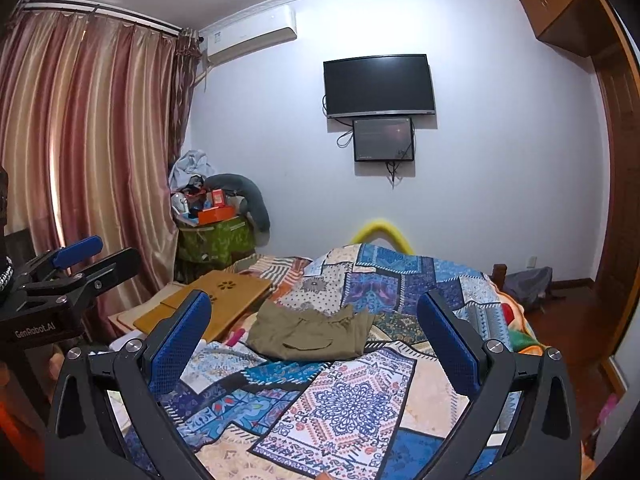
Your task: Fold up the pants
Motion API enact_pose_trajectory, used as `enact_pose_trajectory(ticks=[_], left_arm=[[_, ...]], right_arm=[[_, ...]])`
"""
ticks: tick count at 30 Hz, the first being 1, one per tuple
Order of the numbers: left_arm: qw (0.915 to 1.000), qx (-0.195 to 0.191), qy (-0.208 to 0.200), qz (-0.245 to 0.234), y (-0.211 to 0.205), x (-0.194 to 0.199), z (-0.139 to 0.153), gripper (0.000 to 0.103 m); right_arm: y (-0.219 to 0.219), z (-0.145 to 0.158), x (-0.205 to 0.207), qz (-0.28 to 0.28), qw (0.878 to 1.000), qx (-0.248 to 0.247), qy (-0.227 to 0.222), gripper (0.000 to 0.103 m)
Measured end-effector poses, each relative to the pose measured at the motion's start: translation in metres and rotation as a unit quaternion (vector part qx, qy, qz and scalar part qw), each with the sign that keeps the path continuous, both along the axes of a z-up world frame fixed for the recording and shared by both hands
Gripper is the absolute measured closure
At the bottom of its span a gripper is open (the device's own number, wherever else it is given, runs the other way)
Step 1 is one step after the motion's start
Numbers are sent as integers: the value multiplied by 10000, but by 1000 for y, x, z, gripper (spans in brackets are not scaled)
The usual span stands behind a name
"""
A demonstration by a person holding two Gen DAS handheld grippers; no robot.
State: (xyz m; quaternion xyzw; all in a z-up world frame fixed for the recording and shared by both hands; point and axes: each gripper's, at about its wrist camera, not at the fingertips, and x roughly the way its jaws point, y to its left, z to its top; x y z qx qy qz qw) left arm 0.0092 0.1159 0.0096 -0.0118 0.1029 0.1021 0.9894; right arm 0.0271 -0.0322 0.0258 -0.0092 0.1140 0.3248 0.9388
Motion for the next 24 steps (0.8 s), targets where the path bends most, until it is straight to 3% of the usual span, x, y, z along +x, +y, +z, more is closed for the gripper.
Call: enact_pose_trajectory(ticks=[24], left_arm=[[9996,143,120,-196,-9,5,-5,0]], right_arm=[[-2,2,-2,-59,9999,94,21,1]])
